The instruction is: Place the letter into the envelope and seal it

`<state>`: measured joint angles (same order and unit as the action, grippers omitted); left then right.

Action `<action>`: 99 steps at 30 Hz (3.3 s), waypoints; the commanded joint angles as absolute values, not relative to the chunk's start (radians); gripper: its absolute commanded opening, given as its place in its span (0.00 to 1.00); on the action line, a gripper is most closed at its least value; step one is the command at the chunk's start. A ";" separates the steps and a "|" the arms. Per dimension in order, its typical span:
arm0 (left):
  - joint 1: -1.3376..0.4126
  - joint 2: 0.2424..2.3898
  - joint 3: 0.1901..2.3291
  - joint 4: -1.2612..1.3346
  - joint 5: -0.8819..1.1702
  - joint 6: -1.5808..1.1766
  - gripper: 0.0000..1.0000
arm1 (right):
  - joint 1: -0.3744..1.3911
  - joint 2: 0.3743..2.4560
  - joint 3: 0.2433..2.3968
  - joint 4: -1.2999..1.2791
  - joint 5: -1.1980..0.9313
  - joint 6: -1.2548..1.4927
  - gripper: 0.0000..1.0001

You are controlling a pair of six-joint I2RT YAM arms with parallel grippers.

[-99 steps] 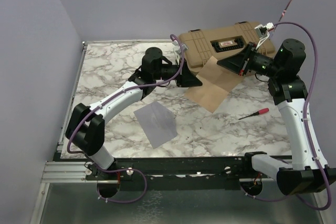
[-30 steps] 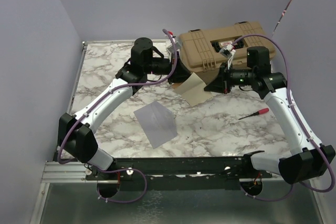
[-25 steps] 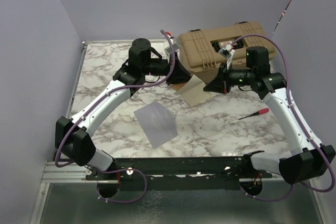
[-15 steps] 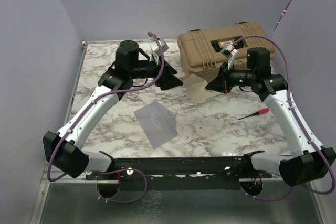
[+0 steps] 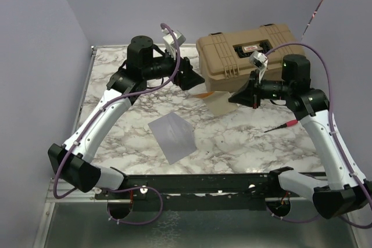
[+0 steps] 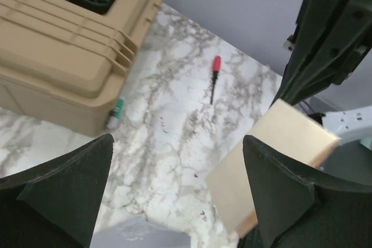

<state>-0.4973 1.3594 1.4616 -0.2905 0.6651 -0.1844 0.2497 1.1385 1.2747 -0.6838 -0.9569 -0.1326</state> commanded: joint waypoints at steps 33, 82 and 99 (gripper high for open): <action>-0.612 1.406 1.396 -0.195 1.122 -0.230 0.55 | 0.257 1.156 1.361 -0.490 -1.289 -0.004 0.00; -0.615 1.324 1.337 0.382 0.840 -0.721 0.00 | 0.258 0.971 1.189 0.015 -0.731 0.787 0.96; -0.679 1.344 1.297 0.459 0.672 -0.858 0.00 | 0.260 1.029 1.176 0.201 -0.817 0.867 0.48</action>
<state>-0.6540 1.3418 1.3186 0.4232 0.7296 -0.8280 0.2546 1.0203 1.1488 0.1421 -0.7765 0.8635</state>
